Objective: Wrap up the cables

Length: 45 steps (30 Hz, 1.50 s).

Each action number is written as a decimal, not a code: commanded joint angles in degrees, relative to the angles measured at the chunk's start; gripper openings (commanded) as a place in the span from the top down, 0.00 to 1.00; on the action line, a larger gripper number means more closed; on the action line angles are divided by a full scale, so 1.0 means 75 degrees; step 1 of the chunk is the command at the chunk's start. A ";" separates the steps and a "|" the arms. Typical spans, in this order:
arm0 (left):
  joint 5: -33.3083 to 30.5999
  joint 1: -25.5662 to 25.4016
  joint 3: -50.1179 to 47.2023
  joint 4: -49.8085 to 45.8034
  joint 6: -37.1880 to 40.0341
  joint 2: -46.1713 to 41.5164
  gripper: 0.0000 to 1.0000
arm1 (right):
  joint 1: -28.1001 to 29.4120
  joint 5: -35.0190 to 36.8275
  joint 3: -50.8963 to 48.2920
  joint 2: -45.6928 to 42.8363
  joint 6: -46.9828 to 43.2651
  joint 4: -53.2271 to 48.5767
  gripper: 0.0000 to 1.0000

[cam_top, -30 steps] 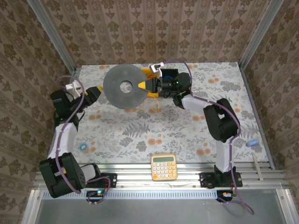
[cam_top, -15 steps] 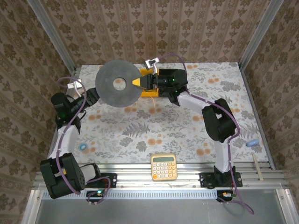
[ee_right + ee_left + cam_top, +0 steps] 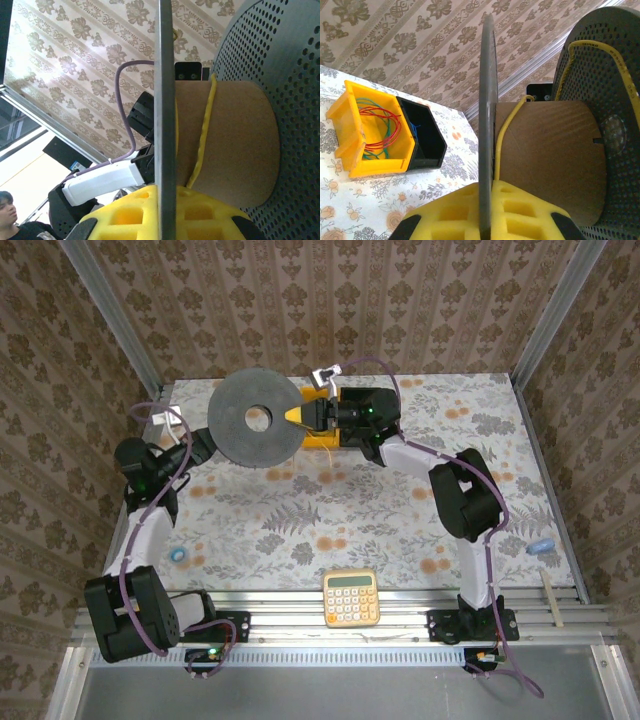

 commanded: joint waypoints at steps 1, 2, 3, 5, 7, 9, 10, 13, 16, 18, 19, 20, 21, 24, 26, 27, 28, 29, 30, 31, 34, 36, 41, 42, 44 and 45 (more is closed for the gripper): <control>-0.0068 -0.0022 0.0454 -0.0070 0.0008 -0.0010 1.00 | -0.0117 0.0623 0.0156 -0.0258 -0.0852 -0.0719 0.84; -0.0155 0.0003 0.0650 -0.0404 0.0091 -0.0043 1.00 | -0.0187 0.0686 0.0005 -0.0464 -0.1434 -0.1466 0.77; -0.0265 0.0036 0.0870 -0.0845 0.0229 -0.0097 1.00 | -0.0253 0.0742 -0.0163 -0.0715 -0.2176 -0.2360 0.69; -0.0453 0.0089 0.1312 -0.1651 0.0547 -0.0201 1.00 | -0.0342 0.0930 -0.0384 -0.1203 -0.3579 -0.4073 0.56; -0.0589 0.0131 0.1752 -0.2278 0.0751 -0.0255 1.00 | -0.0445 0.1127 -0.0510 -0.1627 -0.4690 -0.5428 0.46; -0.0722 0.0198 0.2175 -0.2649 0.0785 -0.0257 1.00 | -0.0571 0.1263 -0.0732 -0.1967 -0.5327 -0.6101 0.38; -0.0768 0.0215 0.2333 -0.2755 0.0763 -0.0236 1.00 | -0.0643 0.1328 -0.0855 -0.2114 -0.5492 -0.6255 0.36; -0.1008 0.0266 0.2753 -0.3055 0.0672 -0.0175 1.00 | -0.0866 0.1628 -0.1447 -0.2527 -0.5823 -0.6438 0.32; -0.1400 0.0275 0.3036 -0.3339 0.0599 -0.0164 1.00 | -0.0942 0.2097 -0.2122 -0.2949 -0.6095 -0.6465 0.30; -0.1658 0.0265 0.3154 -0.3290 0.0424 -0.0154 1.00 | -0.0909 0.2625 -0.2583 -0.3165 -0.6075 -0.6340 0.29; -0.1758 0.0263 0.3208 -0.3272 0.0331 -0.0169 1.00 | -0.0880 0.2836 -0.2799 -0.3237 -0.5927 -0.6138 0.29; -0.1900 0.0251 0.3258 -0.3264 0.0257 -0.0192 1.00 | -0.0835 0.3061 -0.3023 -0.3283 -0.5714 -0.5856 0.28; -0.2029 0.0238 0.3309 -0.3250 0.0190 -0.0217 1.00 | -0.0769 0.3310 -0.3236 -0.3301 -0.5512 -0.5519 0.28; -0.2387 0.0157 0.3439 -0.3360 0.0134 -0.0332 1.00 | -0.0500 0.4057 -0.3704 -0.3255 -0.4954 -0.4526 0.28; -0.2635 0.0105 0.3486 -0.3493 0.0122 -0.0424 1.00 | -0.0271 0.4472 -0.3859 -0.3096 -0.4674 -0.3888 0.28; -0.2749 0.0077 0.3483 -0.3504 0.0097 -0.0472 1.00 | -0.0154 0.4676 -0.3900 -0.2985 -0.4566 -0.3582 0.28; -0.2846 0.0063 0.3483 -0.3548 0.0083 -0.0505 1.00 | -0.0037 0.4856 -0.3915 -0.2893 -0.4482 -0.3361 0.28; -0.2942 0.0038 0.3477 -0.3594 0.0070 -0.0547 1.00 | 0.0094 0.5070 -0.3942 -0.2769 -0.4393 -0.3079 0.28; -0.3059 0.0012 0.3438 -0.3635 0.0048 -0.0611 1.00 | 0.0201 0.5318 -0.3969 -0.2676 -0.4300 -0.2758 0.29; -0.3174 -0.0025 0.3414 -0.3675 0.0035 -0.0661 1.00 | 0.0294 0.5537 -0.4025 -0.2612 -0.4240 -0.2475 0.29; -0.3504 -0.0093 0.3252 -0.3730 -0.0097 -0.0849 1.00 | 0.0604 0.6272 -0.4132 -0.2435 -0.4242 -0.1654 0.29; -0.3683 -0.0138 0.3129 -0.3725 -0.0223 -0.0957 1.00 | 0.0779 0.6510 -0.3982 -0.2318 -0.4368 -0.1578 0.29; -0.4030 -0.0254 0.2930 -0.3697 -0.0464 -0.1098 1.00 | 0.0945 0.6796 -0.3554 -0.1894 -0.4384 -0.1459 0.30; -0.4057 -0.0267 0.2916 -0.3711 -0.0486 -0.1111 1.00 | 0.0953 0.6867 -0.3477 -0.1799 -0.4335 -0.1407 0.30; -0.4093 -0.0335 0.2892 -0.3719 -0.0516 -0.1116 1.00 | 0.0956 0.6961 -0.3339 -0.1660 -0.4316 -0.1285 0.30; -0.4104 -0.0378 0.2898 -0.3724 -0.0526 -0.1119 1.00 | 0.0956 0.6971 -0.3247 -0.1565 -0.4297 -0.1242 0.30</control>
